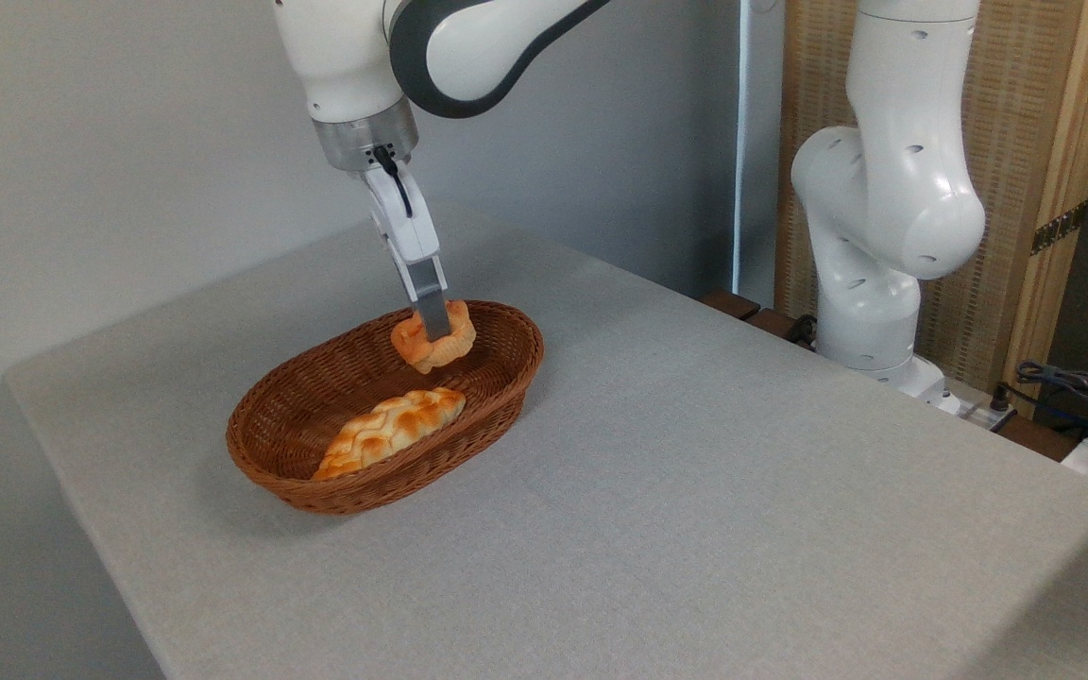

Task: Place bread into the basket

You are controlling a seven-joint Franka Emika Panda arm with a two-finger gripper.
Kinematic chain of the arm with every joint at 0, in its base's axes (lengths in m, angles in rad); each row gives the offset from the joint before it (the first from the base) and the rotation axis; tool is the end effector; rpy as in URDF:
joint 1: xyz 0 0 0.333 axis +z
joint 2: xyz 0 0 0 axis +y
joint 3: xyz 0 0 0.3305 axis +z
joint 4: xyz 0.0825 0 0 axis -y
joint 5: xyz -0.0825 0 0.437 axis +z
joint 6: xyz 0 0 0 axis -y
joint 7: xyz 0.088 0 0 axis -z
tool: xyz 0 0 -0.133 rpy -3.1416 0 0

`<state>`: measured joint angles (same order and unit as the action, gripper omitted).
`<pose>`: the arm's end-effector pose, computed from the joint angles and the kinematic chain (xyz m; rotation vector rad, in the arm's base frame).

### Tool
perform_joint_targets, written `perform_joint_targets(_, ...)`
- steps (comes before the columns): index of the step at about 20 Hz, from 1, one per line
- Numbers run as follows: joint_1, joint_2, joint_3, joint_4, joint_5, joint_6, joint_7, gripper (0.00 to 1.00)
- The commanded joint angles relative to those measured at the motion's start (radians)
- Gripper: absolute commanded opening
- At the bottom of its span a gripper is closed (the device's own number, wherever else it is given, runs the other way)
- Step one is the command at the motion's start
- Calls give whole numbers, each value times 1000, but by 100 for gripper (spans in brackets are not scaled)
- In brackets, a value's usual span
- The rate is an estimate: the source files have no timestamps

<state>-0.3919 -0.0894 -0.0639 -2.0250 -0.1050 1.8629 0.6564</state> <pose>0.5057 -0.2604 0.4520 2.6088 -1.5599 -0.0958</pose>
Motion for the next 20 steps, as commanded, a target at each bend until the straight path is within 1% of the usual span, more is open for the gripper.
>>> perform_joint_targets(1,-12,-12,12,-11,14,22,-6,100)
perform_joint_targets(9,-12,-12,13,-6,13,22,-3,100)
perform_joint_targets(11,-8,-19,24,6,13,22,-8,100)
perform_joint_targets(13,4,-21,29,55,13,21,-8,100)
perform_joint_targets(14,7,-21,44,84,13,21,-8,100)
perform_joint_targets(15,5,-21,85,121,13,15,-8,100)
perform_joint_targets(17,5,-15,140,195,13,-10,-8,100)
perform_joint_targets(19,7,2,196,262,11,-65,-6,100)
perform_joint_targets(20,7,20,213,297,13,-105,-8,100)
